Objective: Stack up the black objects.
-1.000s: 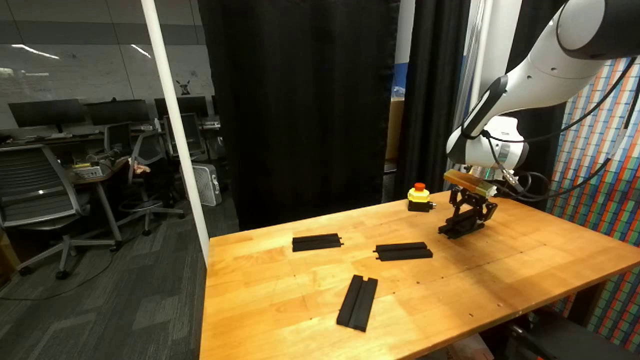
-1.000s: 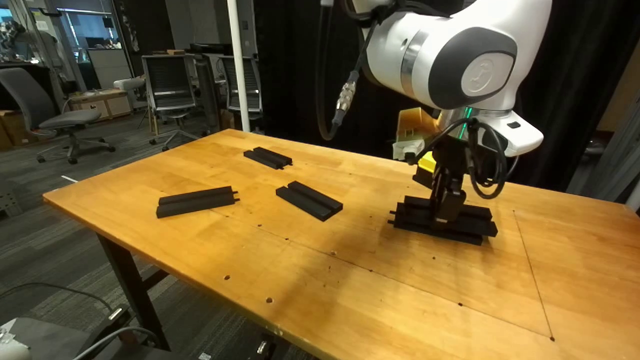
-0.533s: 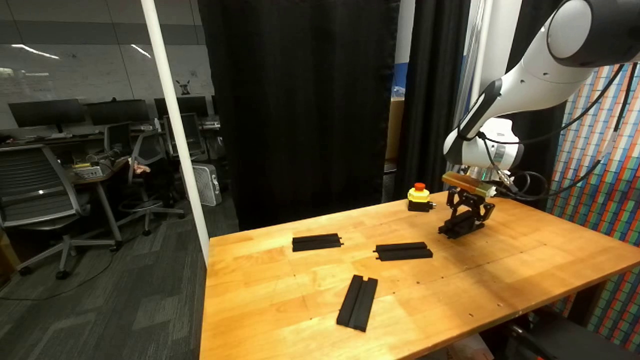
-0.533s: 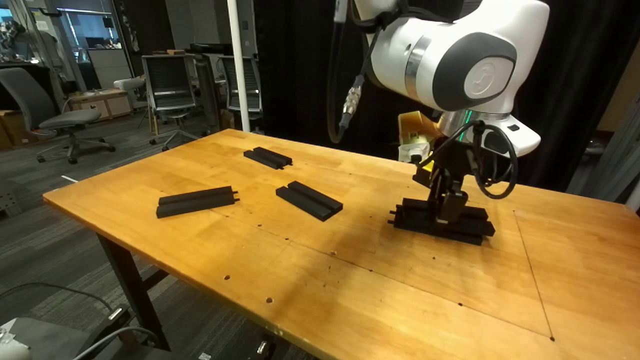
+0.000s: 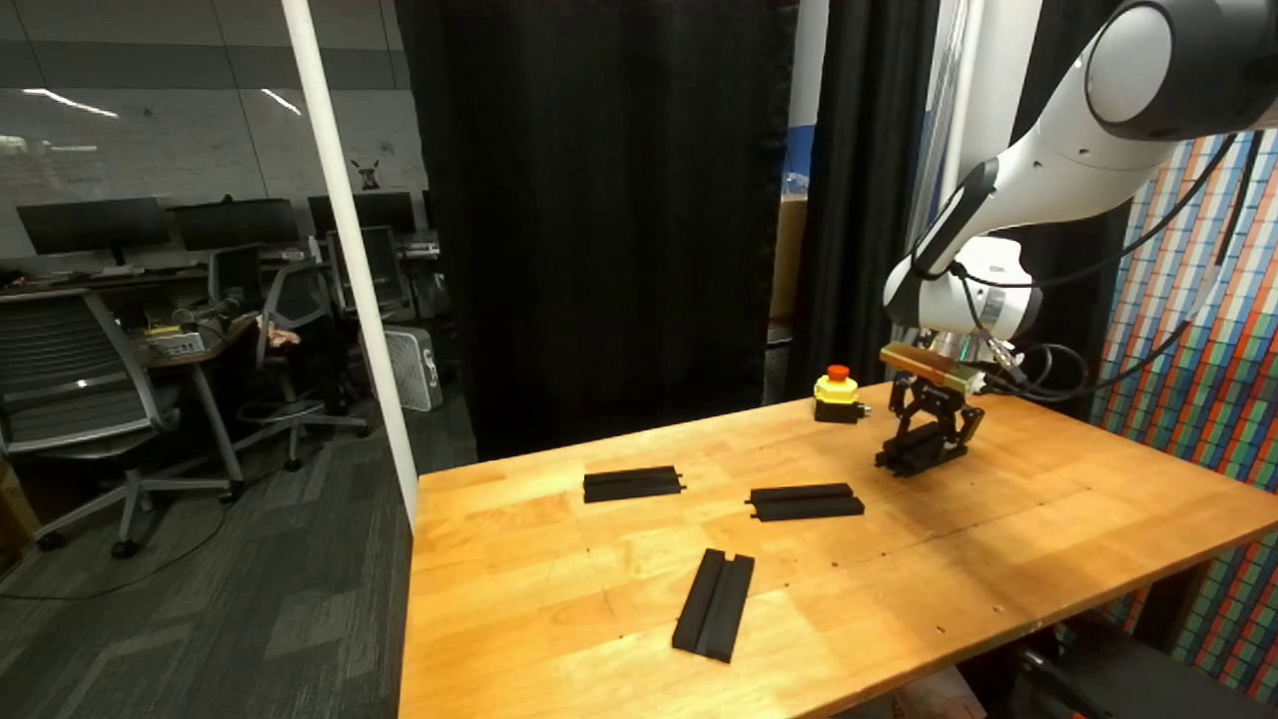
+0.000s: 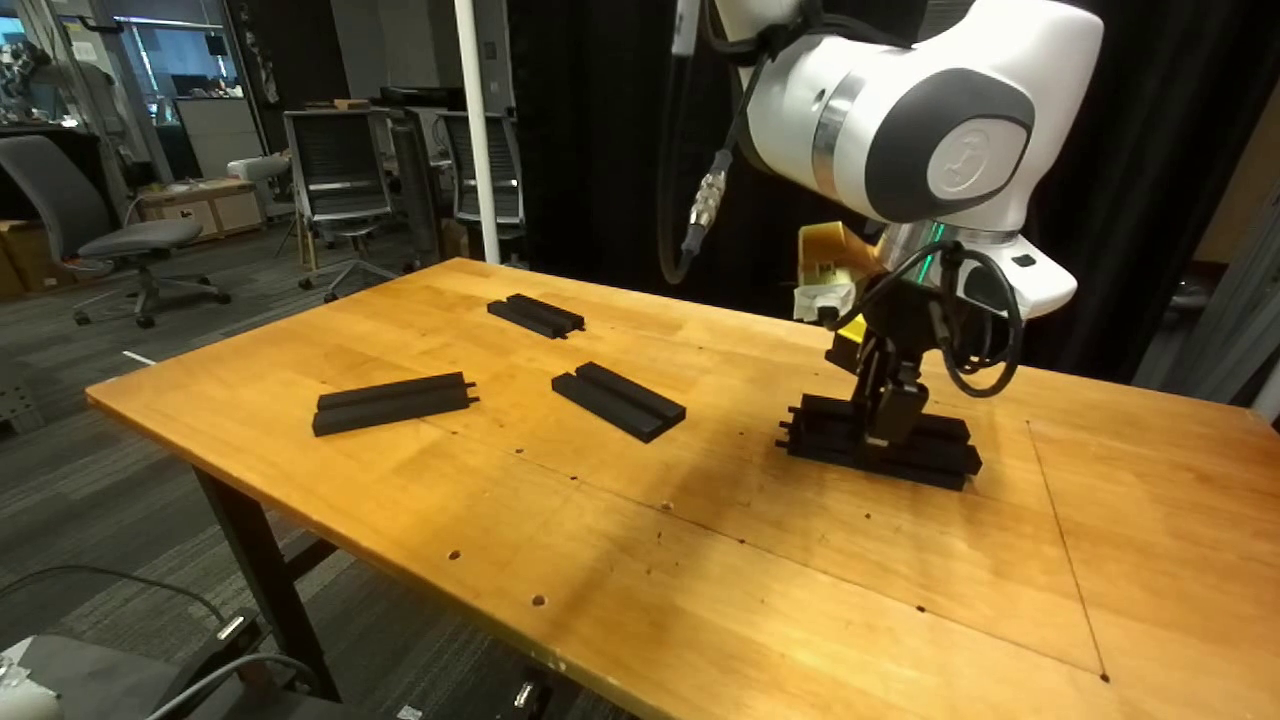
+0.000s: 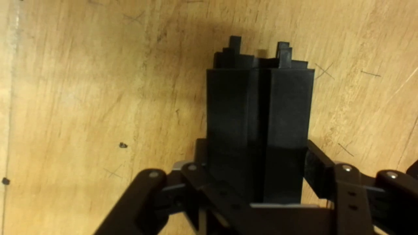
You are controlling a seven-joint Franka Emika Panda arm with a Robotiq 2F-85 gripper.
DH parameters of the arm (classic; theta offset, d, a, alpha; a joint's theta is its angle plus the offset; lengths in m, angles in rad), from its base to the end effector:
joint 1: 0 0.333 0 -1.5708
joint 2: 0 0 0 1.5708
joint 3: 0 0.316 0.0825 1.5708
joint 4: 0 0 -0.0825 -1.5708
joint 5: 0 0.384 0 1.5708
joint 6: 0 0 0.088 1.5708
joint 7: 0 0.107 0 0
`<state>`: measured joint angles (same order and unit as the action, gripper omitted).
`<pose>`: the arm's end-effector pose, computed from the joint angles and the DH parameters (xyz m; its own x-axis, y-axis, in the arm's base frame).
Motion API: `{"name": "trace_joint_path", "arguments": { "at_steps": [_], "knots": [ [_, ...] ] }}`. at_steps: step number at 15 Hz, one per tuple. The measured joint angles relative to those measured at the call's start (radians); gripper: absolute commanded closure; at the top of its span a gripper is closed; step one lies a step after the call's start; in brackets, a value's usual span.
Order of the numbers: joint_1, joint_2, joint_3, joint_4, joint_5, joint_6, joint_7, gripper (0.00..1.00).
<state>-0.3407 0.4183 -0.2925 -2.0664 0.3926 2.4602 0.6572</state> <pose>0.4775 -0.3476 0.2354 0.0027 -0.9962 -0.0867 -0.9954 0.0056 -0.0955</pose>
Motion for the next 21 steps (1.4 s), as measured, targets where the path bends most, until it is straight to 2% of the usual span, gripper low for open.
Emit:
{"name": "trace_joint_path", "arguments": {
  "at_steps": [16,17,19,21],
  "knots": [
    [0.001,0.006,0.000,0.017,0.009,-0.036,0.054,0.55],
    [0.001,0.008,0.000,0.020,0.009,-0.040,0.055,0.07],
    [0.001,0.015,0.000,0.025,0.010,-0.045,0.059,0.01],
    [0.001,0.027,0.002,0.029,0.011,-0.054,0.060,0.00]
  ]
}}
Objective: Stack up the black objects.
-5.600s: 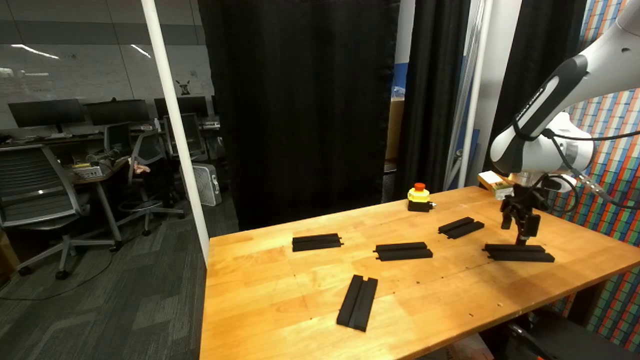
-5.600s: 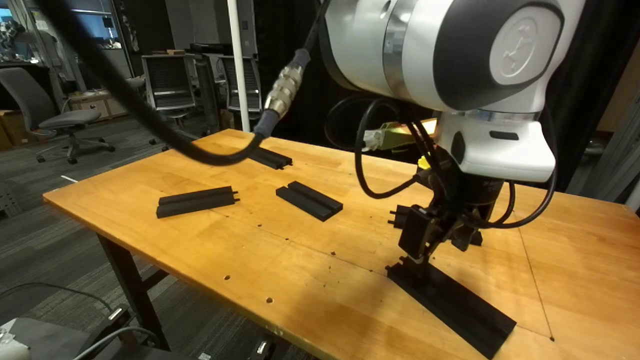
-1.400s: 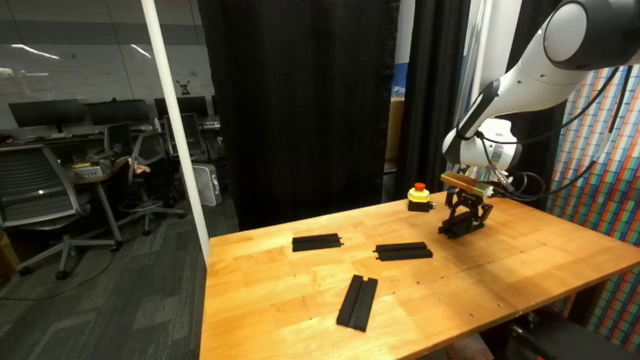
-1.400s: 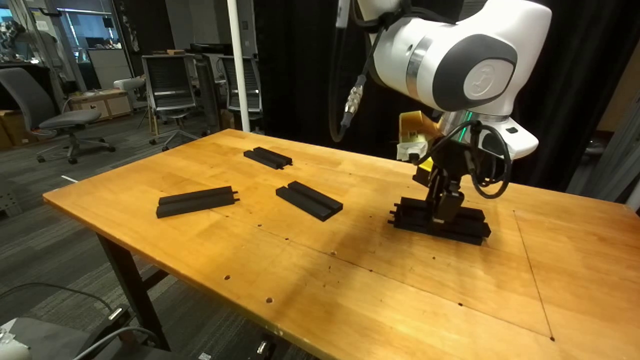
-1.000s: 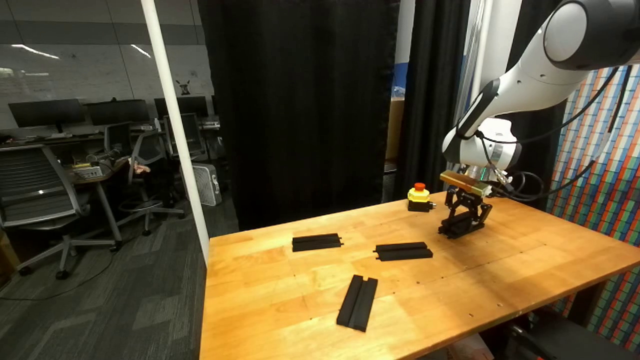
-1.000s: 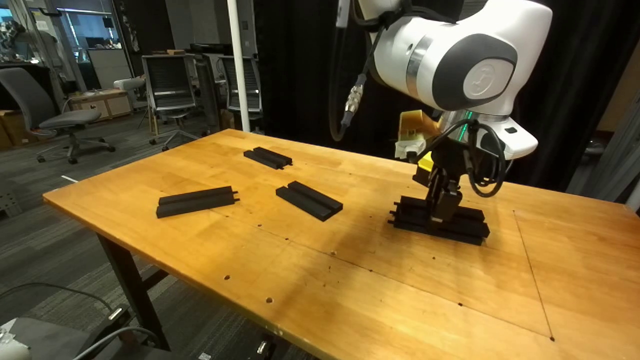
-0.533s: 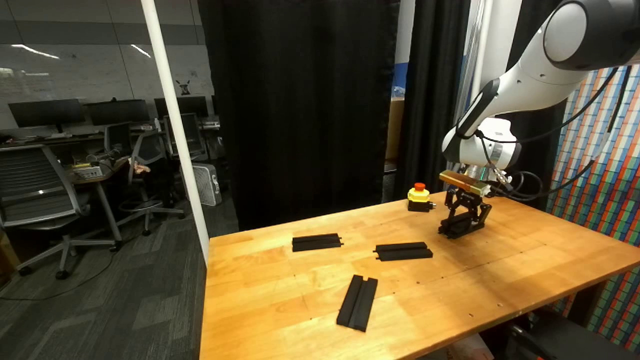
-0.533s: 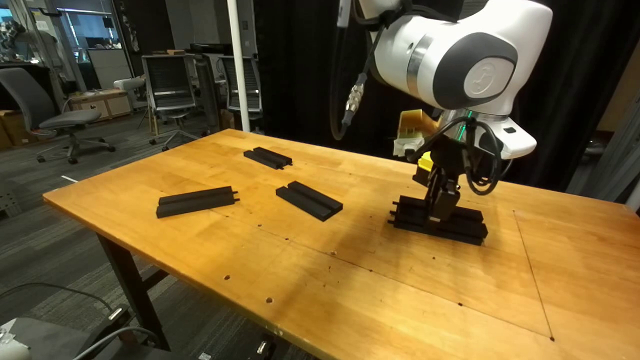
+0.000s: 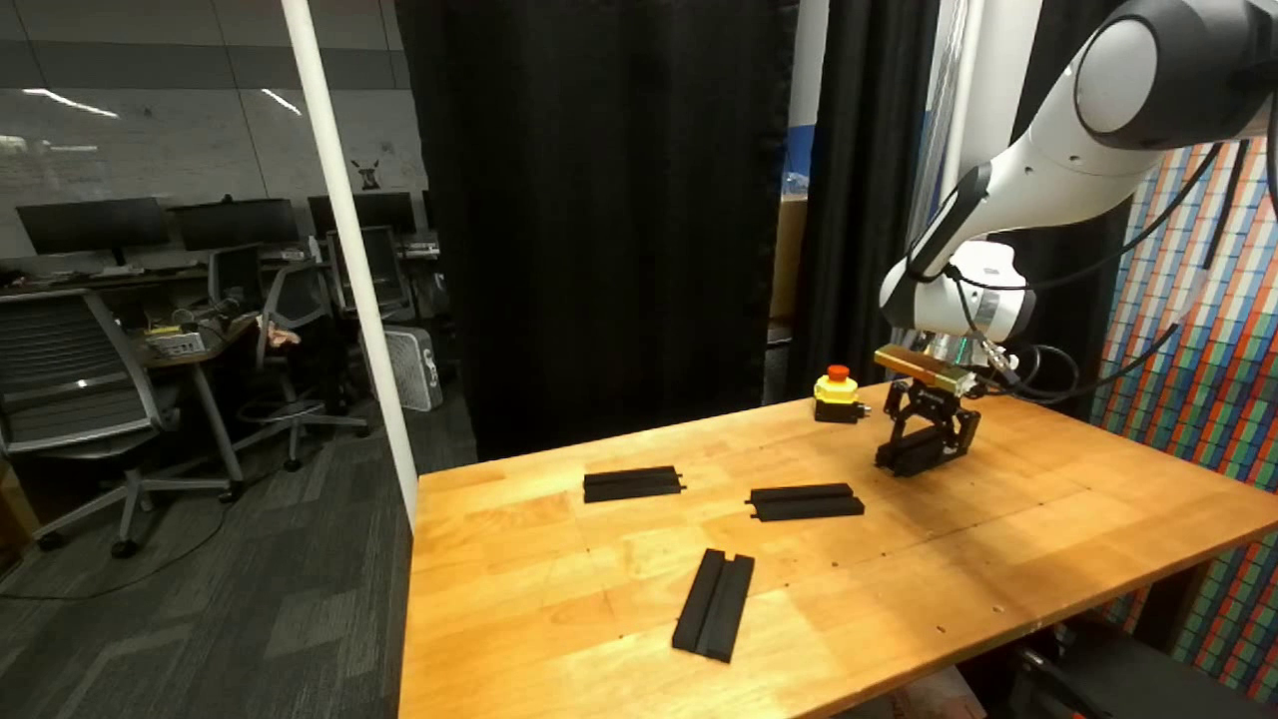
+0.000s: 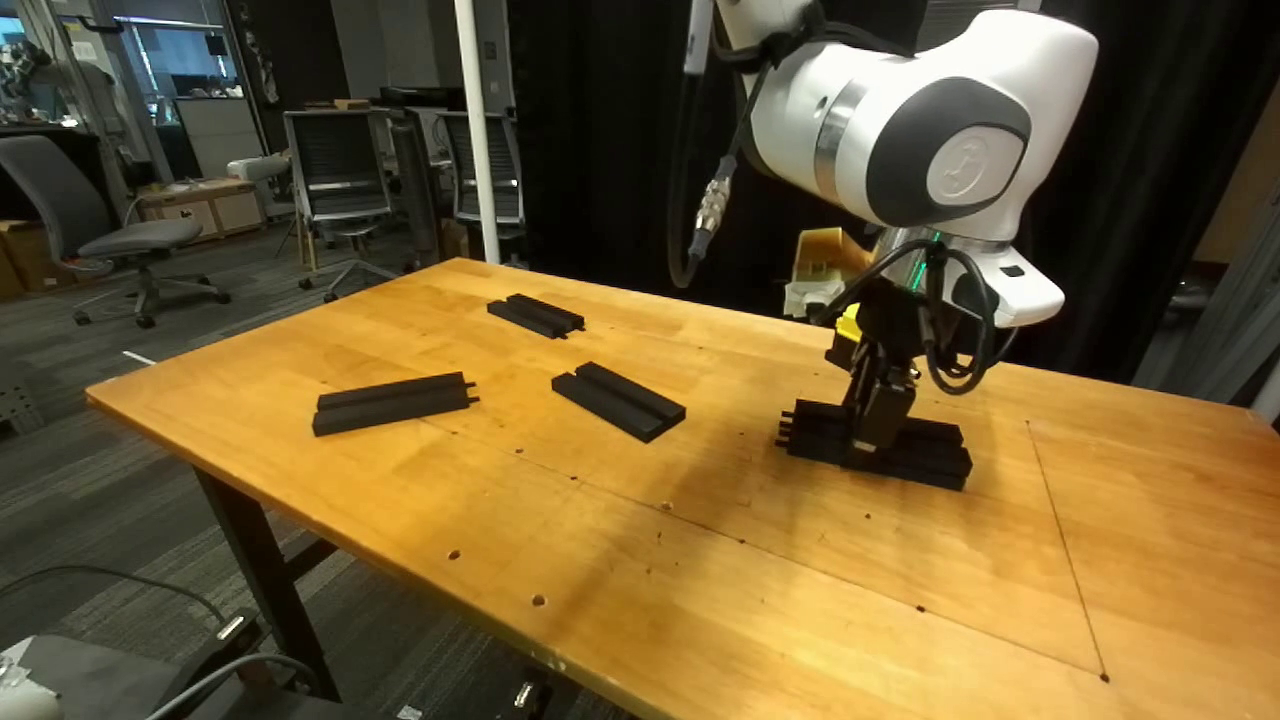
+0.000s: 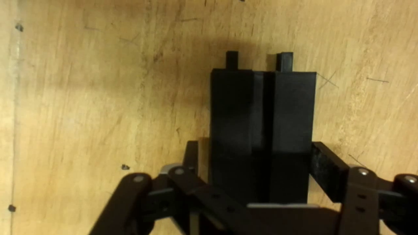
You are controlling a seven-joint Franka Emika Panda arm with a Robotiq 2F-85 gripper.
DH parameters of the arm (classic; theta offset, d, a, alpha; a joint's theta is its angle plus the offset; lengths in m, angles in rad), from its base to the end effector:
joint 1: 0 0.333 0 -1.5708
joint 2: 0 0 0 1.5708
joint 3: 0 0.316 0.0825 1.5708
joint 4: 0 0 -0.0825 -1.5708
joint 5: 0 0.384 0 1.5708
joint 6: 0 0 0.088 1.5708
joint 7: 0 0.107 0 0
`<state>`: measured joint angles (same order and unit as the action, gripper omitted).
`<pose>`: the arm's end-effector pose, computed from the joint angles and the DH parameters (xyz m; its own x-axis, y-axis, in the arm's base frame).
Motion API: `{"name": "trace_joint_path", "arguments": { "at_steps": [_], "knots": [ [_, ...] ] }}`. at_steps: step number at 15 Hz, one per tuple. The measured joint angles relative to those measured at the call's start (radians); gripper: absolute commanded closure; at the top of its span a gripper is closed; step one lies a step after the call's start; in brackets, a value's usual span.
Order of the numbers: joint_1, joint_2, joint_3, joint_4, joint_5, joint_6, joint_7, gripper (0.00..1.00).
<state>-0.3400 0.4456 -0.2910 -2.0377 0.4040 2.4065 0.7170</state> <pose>0.4817 -0.3454 0.2264 -0.0565 -0.9897 -0.1312 -0.9962 0.0646 -0.0580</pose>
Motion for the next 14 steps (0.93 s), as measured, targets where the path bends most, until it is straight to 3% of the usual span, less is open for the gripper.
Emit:
{"name": "trace_joint_path", "arguments": {
  "at_steps": [8,9,10,13,14],
  "knots": [
    [0.000,0.047,0.002,0.027,0.000,-0.034,0.003,0.00],
    [0.000,0.047,0.002,0.029,0.000,-0.037,0.007,0.25],
    [0.000,0.048,0.002,0.031,0.000,-0.039,0.008,0.27],
    [0.001,0.049,0.001,0.044,0.000,-0.043,0.014,0.51],
    [0.001,0.049,0.001,0.049,0.000,-0.044,0.016,0.54]
  ]
}}
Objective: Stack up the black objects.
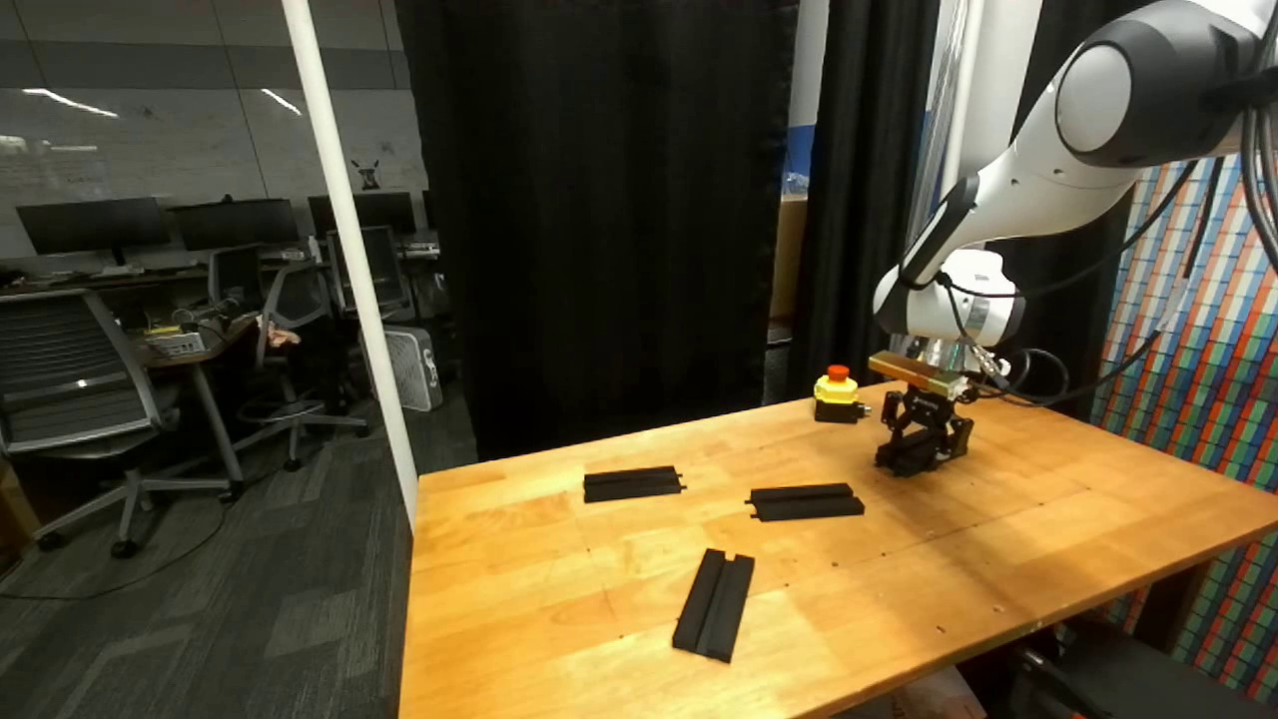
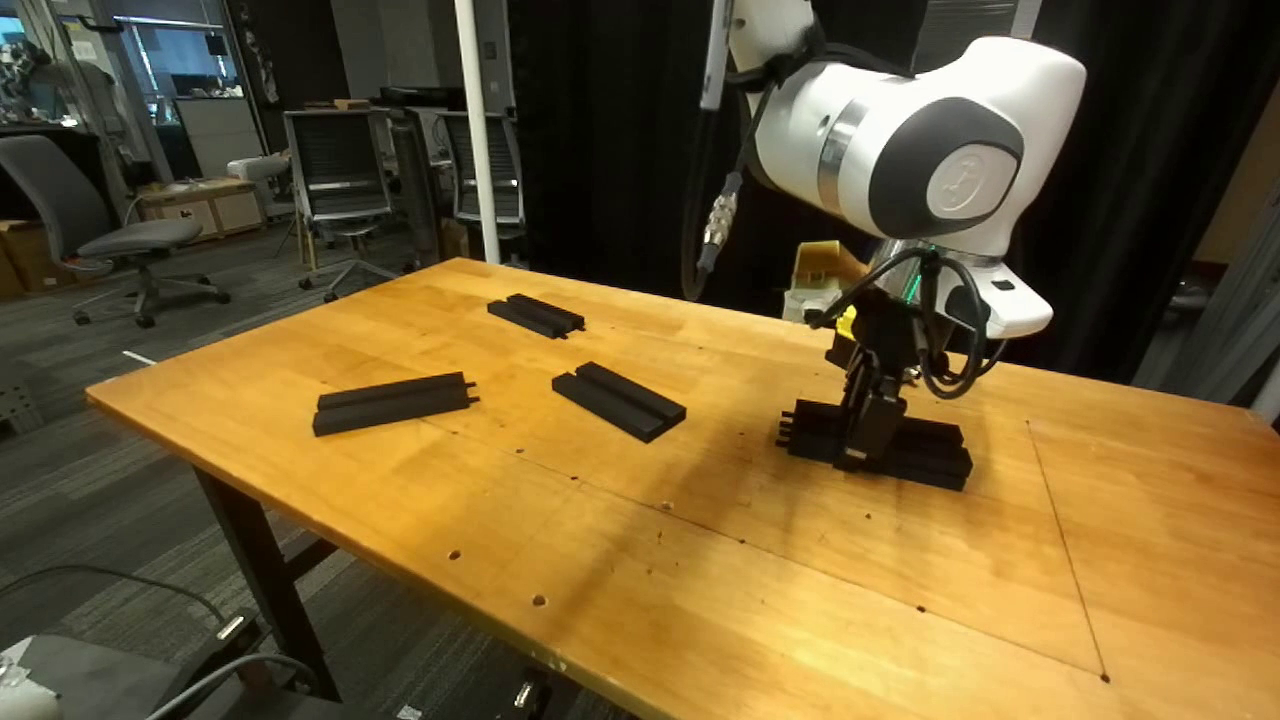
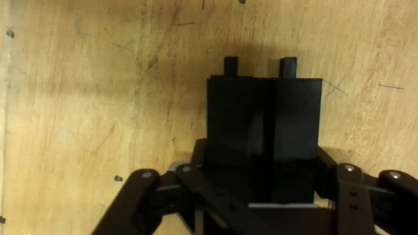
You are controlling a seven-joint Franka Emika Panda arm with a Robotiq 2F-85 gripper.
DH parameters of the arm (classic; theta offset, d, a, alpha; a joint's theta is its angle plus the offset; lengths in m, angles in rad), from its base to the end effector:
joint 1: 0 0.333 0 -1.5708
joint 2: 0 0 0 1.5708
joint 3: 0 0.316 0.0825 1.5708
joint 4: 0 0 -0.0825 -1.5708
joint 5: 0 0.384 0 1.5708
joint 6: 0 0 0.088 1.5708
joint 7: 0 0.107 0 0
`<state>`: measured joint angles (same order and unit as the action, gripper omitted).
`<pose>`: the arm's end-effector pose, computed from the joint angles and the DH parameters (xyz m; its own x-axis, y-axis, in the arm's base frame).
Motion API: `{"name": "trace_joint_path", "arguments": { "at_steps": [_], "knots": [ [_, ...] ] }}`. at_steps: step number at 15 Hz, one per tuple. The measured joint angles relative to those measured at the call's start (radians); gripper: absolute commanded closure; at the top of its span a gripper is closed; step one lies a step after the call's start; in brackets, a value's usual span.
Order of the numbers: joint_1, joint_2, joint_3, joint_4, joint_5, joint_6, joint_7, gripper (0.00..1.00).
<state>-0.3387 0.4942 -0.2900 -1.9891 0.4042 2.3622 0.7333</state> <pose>0.4904 -0.3461 0.2135 -0.0637 -0.9860 -0.1539 -0.9975 0.0678 -0.0216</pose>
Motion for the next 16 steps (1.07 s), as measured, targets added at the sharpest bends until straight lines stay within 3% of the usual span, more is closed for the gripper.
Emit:
{"name": "trace_joint_path", "arguments": {
  "at_steps": [8,11,16],
  "knots": [
    [0.023,-0.009,0.001,0.002,-0.001,-0.033,0.033,0.54],
    [0.075,-0.042,0.012,-0.030,-0.004,-0.045,0.059,0.54],
    [0.191,-0.159,0.013,-0.134,-0.058,-0.045,0.225,0.54]
  ]
}}
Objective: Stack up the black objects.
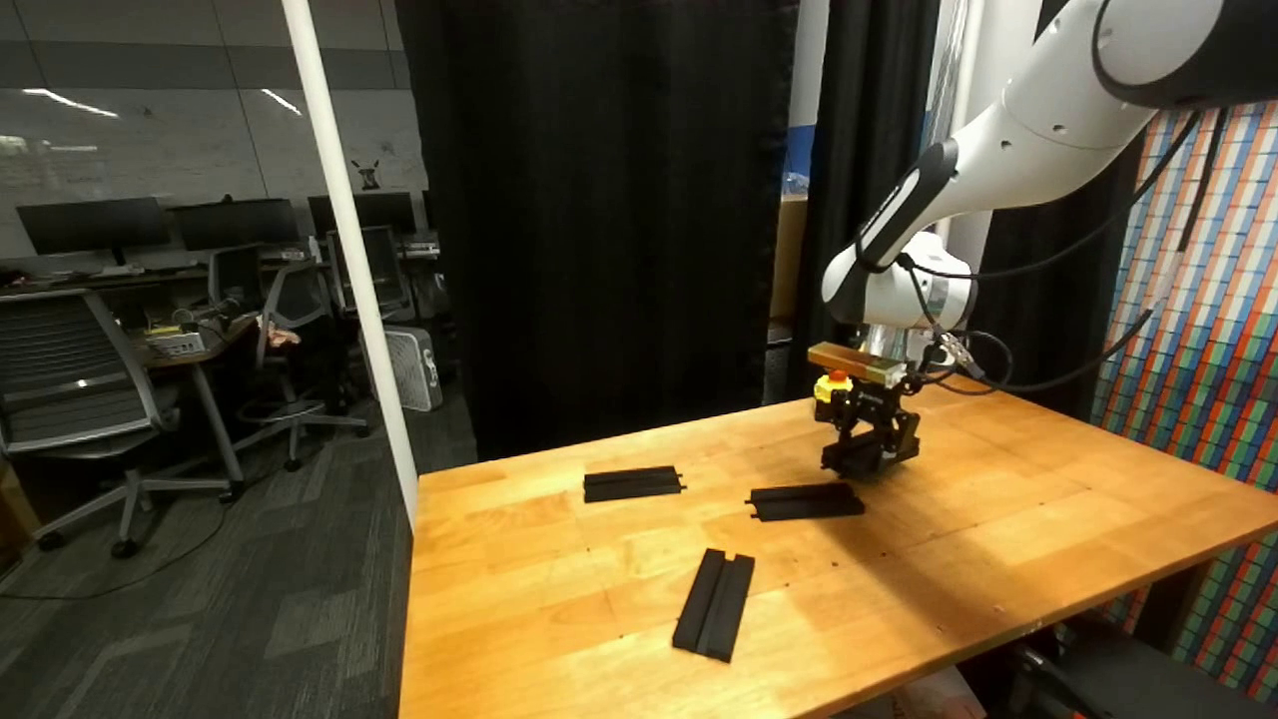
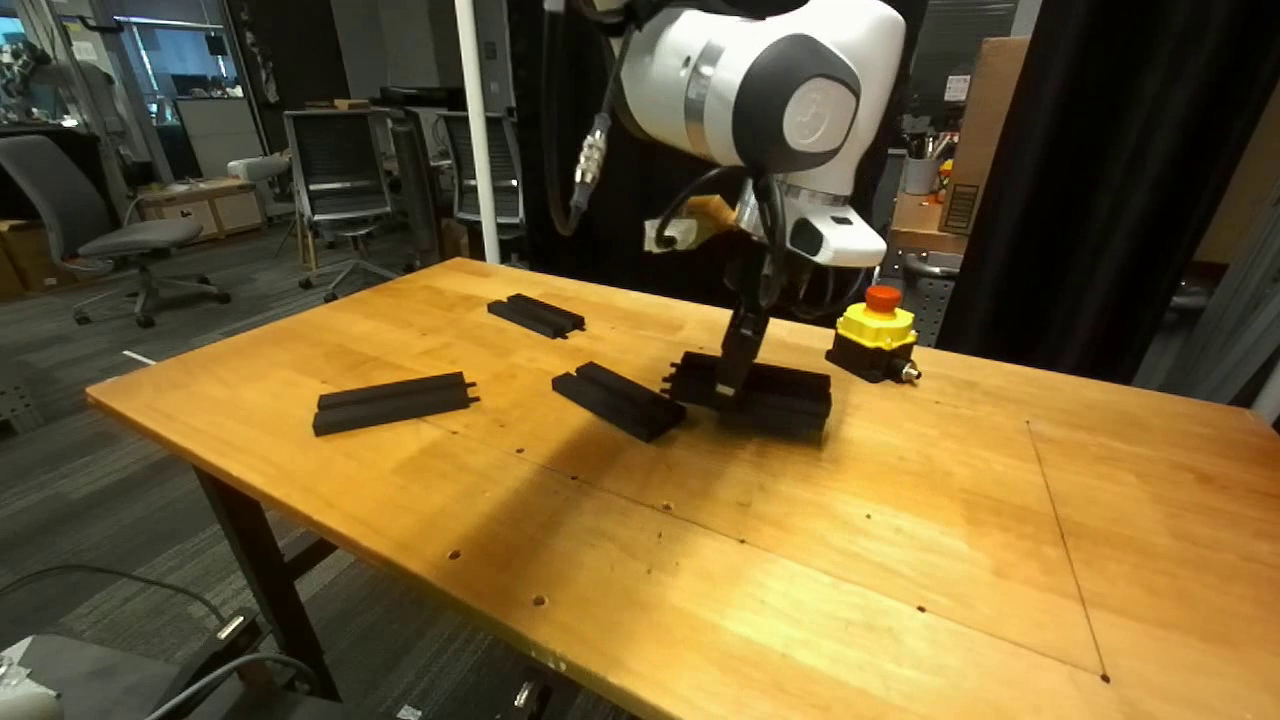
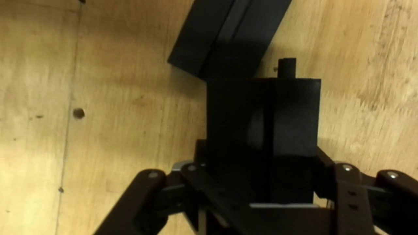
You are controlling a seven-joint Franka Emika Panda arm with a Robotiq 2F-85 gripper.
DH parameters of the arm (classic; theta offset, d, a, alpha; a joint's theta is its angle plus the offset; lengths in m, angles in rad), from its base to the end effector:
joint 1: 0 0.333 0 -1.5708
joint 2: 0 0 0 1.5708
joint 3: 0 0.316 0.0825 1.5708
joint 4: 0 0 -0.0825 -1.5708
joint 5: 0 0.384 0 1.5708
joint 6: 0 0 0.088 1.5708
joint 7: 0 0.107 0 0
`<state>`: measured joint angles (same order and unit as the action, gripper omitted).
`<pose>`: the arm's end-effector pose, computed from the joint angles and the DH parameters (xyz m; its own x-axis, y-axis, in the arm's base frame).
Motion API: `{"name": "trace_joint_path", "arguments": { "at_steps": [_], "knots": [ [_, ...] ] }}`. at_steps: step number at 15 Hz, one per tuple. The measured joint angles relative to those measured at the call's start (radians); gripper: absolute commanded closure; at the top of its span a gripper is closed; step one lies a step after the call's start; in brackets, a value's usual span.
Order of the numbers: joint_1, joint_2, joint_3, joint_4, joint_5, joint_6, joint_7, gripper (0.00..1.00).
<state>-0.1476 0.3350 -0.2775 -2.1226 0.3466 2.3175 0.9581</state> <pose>0.5153 -0.2256 0.2478 -0.0570 -0.9812 -0.1842 -0.9981 0.0519 0.0322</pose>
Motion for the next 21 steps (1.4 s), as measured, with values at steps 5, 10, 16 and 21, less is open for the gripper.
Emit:
{"name": "trace_joint_path", "arguments": {
  "at_steps": [5,10,16,21],
  "knots": [
    [0.063,-0.110,0.037,-0.099,-0.024,0.004,0.163,0.54],
    [0.074,-0.127,0.120,-0.142,0.047,0.063,0.224,0.54],
    [0.076,-0.124,0.182,-0.226,0.207,0.243,0.239,0.54],
    [0.079,-0.126,0.195,-0.273,0.254,0.331,0.269,0.54]
  ]
}}
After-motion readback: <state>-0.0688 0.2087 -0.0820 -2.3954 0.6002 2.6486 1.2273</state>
